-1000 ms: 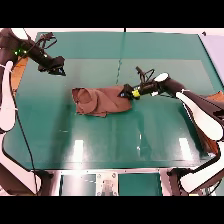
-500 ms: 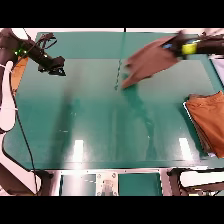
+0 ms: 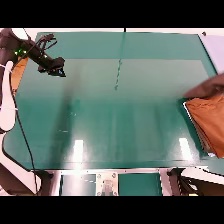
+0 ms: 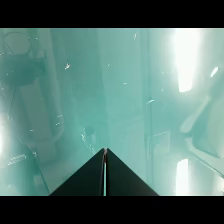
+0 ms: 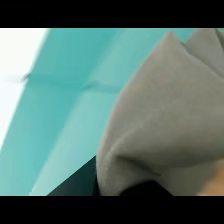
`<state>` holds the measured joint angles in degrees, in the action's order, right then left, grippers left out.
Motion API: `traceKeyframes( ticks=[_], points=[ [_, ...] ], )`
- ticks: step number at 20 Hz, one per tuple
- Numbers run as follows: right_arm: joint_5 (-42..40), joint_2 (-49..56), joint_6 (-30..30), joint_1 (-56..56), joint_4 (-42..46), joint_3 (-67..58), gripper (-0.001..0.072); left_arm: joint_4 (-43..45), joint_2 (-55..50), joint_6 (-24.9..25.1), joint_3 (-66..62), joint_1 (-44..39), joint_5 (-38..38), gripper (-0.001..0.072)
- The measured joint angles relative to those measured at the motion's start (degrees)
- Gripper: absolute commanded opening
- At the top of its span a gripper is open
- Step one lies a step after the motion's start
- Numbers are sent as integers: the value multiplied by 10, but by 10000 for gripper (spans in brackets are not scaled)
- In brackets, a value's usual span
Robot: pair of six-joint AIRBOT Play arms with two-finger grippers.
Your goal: Fold the shirts.
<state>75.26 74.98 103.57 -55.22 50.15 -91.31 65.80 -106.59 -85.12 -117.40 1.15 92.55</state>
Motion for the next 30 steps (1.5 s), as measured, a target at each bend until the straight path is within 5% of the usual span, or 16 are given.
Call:
traceKeyframes(
  ticks=[6, 14, 15, 16, 17, 21, 22, 23, 24, 30],
  points=[
    [6, -114, 68, -162, 119, 175, 19, -2, 0, 1, 0, 0, 1, 26],
    [-2, -176, 67, -245, 223, 371, 23, -2, 0, 1, 0, 0, 0, 26],
    [-7, -177, 61, -247, 233, 389, 151, -2, 0, 1, 0, 0, 0, 26],
    [-14, -178, 53, -248, 246, 403, 494, -2, 0, 1, 0, 0, 0, 26],
    [-16, -179, 42, -249, 261, 412, 623, -2, 0, 1, 0, 0, 0, 26],
    [9, -180, -6, -252, 311, 398, 618, -3, 0, 1, 0, 0, 0, 26],
    [26, -180, -7, -252, 320, 379, 497, -5, 0, 2, 0, 0, -1, 25],
    [42, -181, -7, -248, 322, 356, 160, -8, 0, 5, 0, 0, -1, 25],
    [52, -181, -7, -240, 319, 330, 20, -11, 1, 9, 0, 0, 0, 25],
    [46, -172, -5, -52, 250, 210, 19, -18, 50, 23, 10, 0, 8, 24]
  ],
)
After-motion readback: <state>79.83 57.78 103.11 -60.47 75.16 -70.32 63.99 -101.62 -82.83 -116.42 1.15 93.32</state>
